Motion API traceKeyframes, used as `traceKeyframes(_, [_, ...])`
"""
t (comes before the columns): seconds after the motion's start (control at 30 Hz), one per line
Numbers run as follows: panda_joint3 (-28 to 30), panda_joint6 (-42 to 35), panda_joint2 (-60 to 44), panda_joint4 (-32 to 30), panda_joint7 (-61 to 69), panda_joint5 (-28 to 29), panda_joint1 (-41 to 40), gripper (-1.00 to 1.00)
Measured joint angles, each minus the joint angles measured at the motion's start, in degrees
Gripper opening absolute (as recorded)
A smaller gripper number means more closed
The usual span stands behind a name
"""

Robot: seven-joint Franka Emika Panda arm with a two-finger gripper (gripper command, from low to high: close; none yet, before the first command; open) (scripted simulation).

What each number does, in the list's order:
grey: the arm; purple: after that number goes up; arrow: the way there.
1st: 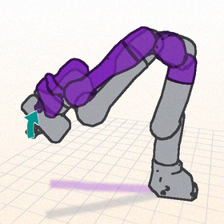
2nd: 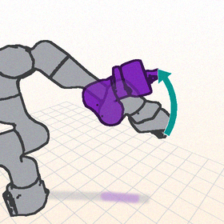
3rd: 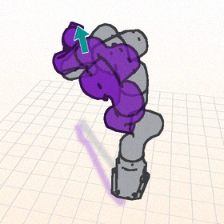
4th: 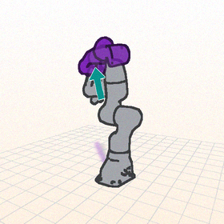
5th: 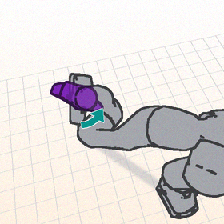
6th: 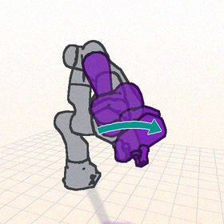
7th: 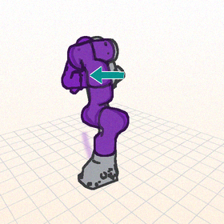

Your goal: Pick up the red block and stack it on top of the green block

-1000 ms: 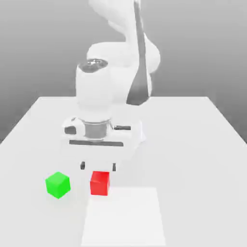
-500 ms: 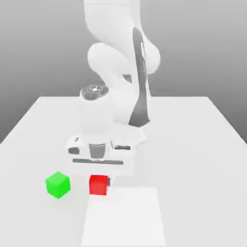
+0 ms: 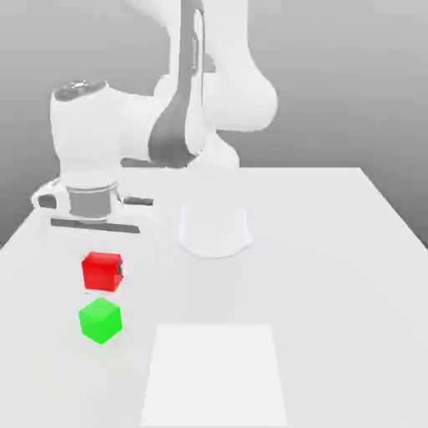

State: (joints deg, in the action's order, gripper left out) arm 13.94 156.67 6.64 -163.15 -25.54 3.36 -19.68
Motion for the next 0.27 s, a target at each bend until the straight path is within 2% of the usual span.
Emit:
traceKeyframes(0.17, [-1.17,8.78,-9.54,0.49,4.89,-6.54,0.1,-1.0])
traceKeyframes(0.2, [-1.51,9.73,-10.57,0.52,5.43,-7.31,-0.11,1.0])
traceKeyframes(0.27, [-1.51,9.73,-10.57,0.52,5.43,-7.31,-0.11,1.0])
